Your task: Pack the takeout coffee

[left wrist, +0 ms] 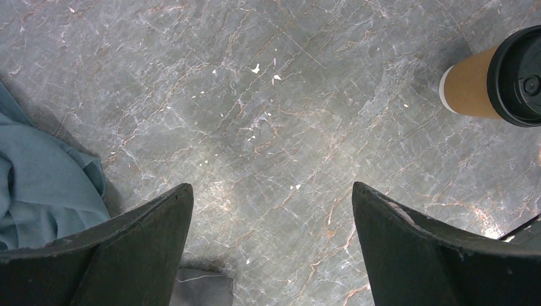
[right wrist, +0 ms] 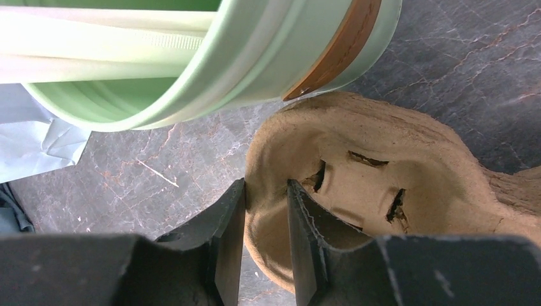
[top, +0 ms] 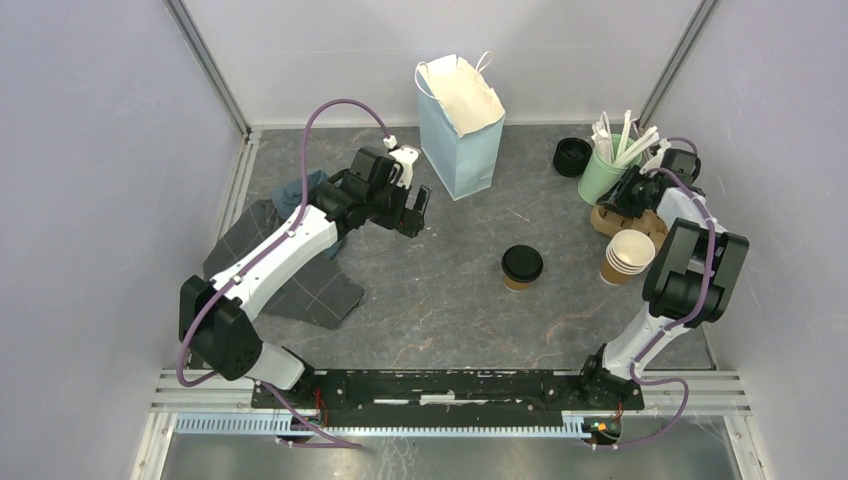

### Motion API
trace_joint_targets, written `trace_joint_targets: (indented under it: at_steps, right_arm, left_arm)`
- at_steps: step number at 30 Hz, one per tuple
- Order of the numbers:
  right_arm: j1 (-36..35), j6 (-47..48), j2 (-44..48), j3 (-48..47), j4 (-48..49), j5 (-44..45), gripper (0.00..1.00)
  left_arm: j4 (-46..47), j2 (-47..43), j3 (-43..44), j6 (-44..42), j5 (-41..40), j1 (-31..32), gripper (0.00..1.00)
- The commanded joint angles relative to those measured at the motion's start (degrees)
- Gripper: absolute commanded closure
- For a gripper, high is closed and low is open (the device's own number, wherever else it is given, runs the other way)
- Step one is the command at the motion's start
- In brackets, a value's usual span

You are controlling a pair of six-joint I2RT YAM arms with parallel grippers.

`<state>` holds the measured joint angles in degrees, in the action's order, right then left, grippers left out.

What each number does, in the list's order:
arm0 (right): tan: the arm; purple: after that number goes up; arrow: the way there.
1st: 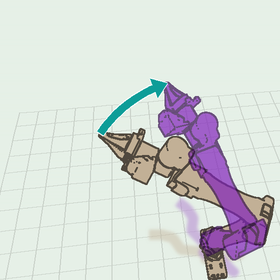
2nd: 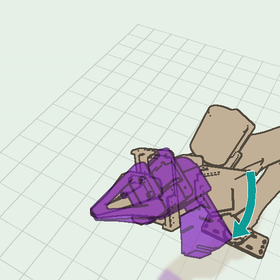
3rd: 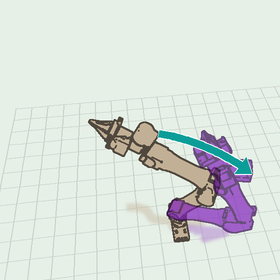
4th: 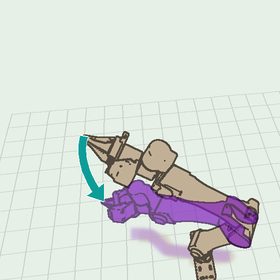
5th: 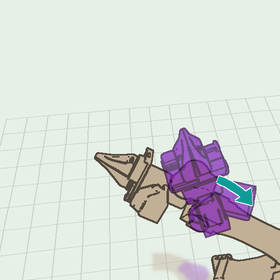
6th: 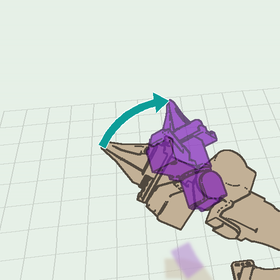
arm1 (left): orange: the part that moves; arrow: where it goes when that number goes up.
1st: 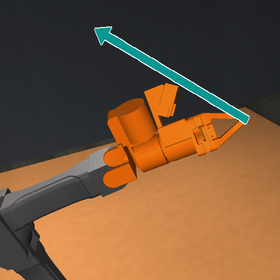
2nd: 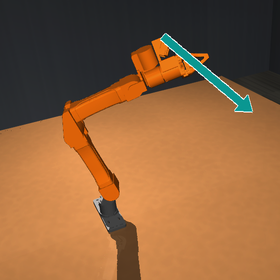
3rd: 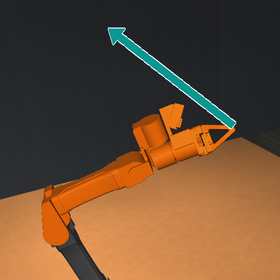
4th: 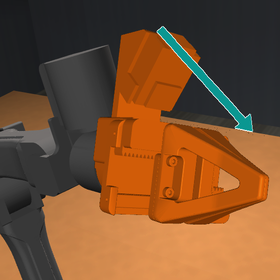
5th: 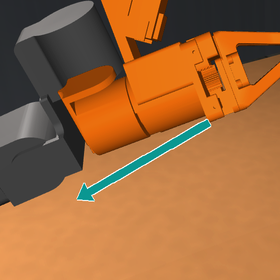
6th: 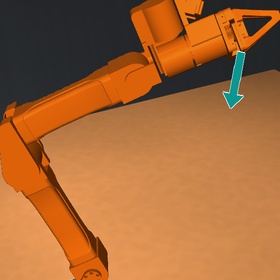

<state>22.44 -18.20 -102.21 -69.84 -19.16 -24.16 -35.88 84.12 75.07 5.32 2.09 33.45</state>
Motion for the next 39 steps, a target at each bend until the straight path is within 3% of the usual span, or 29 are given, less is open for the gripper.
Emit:
trace_joint_targets:
  at_steps: [1, 21, 39]
  right_arm:
    - [0.90, -0.81, 1.97, 0.88, 2.20, -1.98, 0.66]
    - [2.50, -0.98, 8.99, 3.07, 0.33, -2.69, 0.68]
    - [2.44, -0.61, 19.93, 3.08, -6.90, 5.37, 0.79]
  left_arm:
    - [1.15, -1.90, 0.12, -0.61, 0.90, -0.32, 0.00]
    - [2.72, -3.86, -1.70, -0.28, 3.28, -0.32, 0.00]
    - [4.36, -7.71, -4.31, -0.15, 6.33, -0.32, 0.00]
